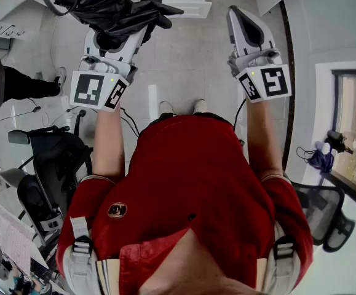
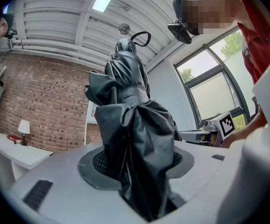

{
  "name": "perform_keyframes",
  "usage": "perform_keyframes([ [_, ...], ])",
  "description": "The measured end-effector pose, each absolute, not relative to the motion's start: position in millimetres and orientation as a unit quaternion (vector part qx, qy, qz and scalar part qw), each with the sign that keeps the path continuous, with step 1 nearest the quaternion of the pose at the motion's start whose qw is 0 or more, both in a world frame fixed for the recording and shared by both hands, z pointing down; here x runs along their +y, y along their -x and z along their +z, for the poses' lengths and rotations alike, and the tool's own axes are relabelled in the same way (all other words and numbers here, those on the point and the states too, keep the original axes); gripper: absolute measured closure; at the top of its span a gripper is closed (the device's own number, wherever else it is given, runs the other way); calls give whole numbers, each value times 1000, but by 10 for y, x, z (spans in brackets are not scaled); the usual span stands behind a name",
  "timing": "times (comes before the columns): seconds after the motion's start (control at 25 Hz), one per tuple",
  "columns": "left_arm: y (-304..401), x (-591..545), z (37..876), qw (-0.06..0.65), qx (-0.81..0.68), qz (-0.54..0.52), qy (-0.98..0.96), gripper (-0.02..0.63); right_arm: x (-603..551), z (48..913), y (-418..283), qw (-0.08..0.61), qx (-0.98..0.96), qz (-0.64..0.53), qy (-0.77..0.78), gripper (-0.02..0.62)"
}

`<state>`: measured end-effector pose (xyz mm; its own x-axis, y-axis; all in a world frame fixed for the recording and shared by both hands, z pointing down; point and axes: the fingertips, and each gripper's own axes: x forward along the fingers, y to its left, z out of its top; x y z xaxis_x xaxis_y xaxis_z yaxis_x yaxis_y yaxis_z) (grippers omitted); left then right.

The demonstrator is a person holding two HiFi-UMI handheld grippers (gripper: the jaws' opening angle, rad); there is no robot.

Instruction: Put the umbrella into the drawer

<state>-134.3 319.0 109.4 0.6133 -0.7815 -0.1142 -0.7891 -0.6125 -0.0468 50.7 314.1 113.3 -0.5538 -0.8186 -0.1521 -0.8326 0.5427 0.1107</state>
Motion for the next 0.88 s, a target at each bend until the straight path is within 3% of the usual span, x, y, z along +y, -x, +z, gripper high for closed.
perform_keyframes([
  [0.44, 1512, 3169, 1189, 43, 438, 35, 897, 376, 3092, 1161, -408, 49, 877, 73, 472, 597],
  [0.88, 2337, 2993, 1548, 17, 447, 37, 894, 376, 2956, 1423, 267, 25, 874, 62, 481, 597],
])
